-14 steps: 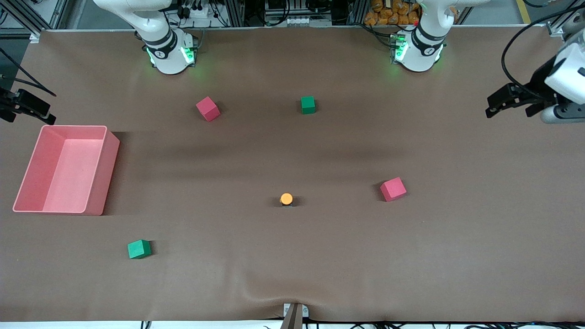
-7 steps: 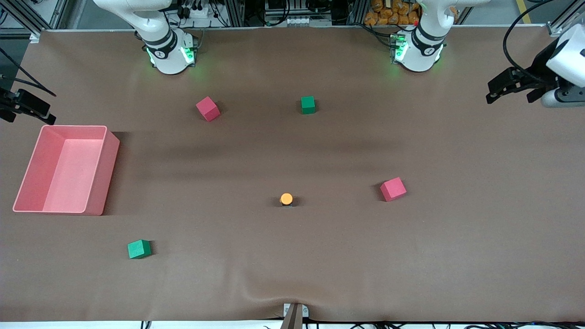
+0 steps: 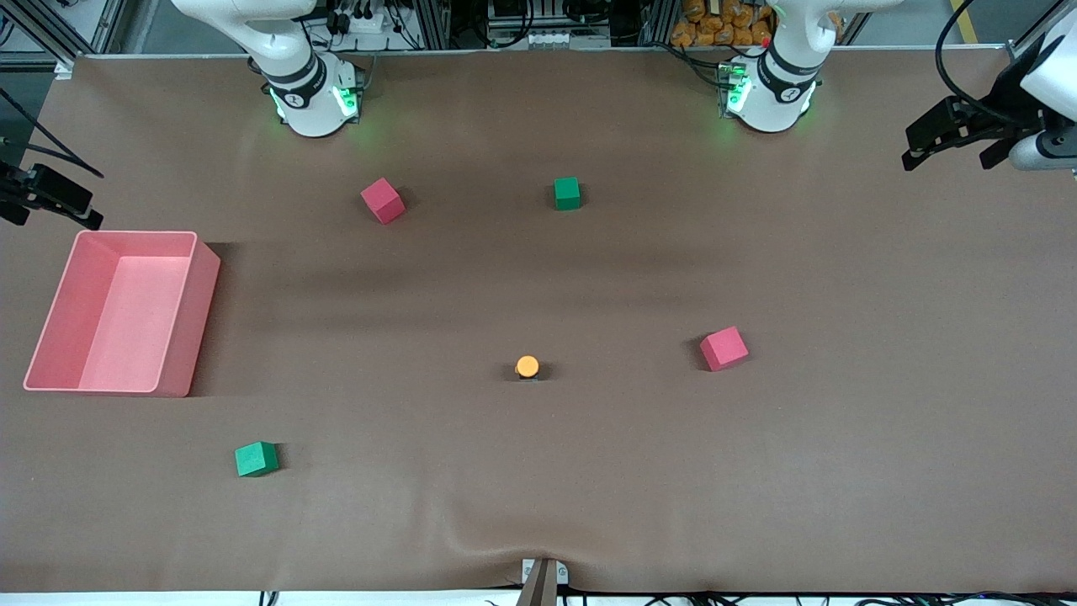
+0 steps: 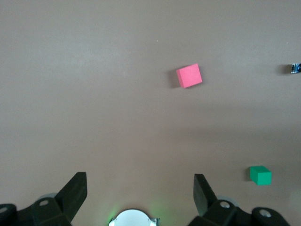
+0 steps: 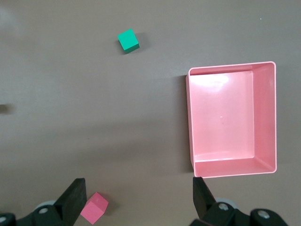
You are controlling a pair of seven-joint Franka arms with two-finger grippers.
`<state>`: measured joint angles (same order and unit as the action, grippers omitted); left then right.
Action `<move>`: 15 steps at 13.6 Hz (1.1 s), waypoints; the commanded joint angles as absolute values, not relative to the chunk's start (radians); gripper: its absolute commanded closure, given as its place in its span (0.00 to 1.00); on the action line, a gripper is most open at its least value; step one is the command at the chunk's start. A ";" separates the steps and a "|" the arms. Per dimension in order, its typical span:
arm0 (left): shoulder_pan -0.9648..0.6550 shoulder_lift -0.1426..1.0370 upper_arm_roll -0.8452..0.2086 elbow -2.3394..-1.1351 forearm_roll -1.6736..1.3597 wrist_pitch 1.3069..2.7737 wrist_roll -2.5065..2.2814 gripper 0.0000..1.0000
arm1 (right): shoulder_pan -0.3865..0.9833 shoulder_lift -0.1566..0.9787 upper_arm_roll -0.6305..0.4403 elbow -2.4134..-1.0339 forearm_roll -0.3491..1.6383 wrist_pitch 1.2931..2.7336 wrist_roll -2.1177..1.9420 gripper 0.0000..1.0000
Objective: Place and upright button with both arms
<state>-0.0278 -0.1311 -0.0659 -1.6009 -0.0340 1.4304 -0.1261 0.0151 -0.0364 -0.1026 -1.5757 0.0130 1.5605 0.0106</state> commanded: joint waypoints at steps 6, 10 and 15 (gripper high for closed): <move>-0.018 -0.150 -0.097 -1.601 0.006 1.457 -0.207 0.00 | -0.002 -0.048 -0.091 -1.577 0.015 1.552 0.011 0.00; -0.015 -0.143 -0.092 -1.601 0.008 1.503 -0.203 0.00 | -0.002 -0.048 -0.091 -1.575 0.015 1.552 0.012 0.00; -0.017 -0.121 -0.087 -1.577 0.009 1.502 -0.187 0.00 | -0.002 -0.048 -0.091 -1.577 0.015 1.552 0.012 0.00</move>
